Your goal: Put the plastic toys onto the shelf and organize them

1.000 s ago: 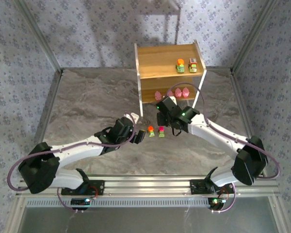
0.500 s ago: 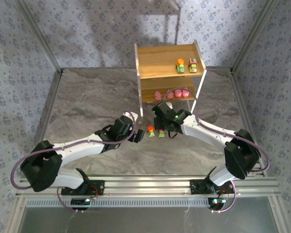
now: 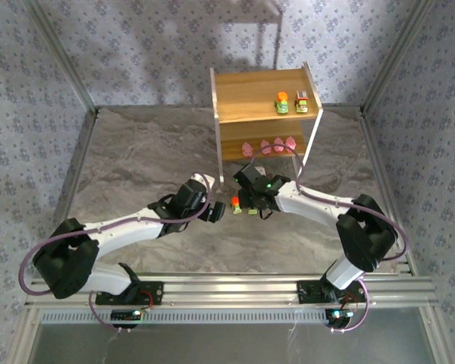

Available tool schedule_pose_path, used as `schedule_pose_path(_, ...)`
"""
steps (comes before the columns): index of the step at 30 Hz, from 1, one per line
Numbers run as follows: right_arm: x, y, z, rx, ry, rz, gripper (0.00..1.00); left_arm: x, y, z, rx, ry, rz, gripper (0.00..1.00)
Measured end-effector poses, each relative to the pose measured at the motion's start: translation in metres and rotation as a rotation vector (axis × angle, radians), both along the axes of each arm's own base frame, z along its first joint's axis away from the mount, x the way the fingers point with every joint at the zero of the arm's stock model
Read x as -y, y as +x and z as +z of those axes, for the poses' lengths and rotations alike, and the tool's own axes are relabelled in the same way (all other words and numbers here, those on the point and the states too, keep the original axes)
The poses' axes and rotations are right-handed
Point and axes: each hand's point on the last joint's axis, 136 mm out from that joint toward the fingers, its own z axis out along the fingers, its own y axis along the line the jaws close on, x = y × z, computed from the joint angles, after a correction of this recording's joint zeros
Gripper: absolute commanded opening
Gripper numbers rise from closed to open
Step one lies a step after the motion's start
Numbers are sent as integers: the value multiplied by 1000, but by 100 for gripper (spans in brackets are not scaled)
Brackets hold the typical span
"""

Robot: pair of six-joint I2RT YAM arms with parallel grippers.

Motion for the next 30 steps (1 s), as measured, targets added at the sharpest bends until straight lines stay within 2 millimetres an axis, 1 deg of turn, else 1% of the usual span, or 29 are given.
schedule_pose_path(13, 1, -4, -23, -34, -9, -9, 57, 0, 0, 0, -5, -5, -3, 100)
schedule_pose_path(19, 3, -9, -30, -50, -9, -11, 54, 0, 0, 0, -5, -5, -3, 99)
schedule_pose_path(30, -3, -10, -40, -63, -4, -12, 52, 0, 0, 0, -5, -5, -3, 100)
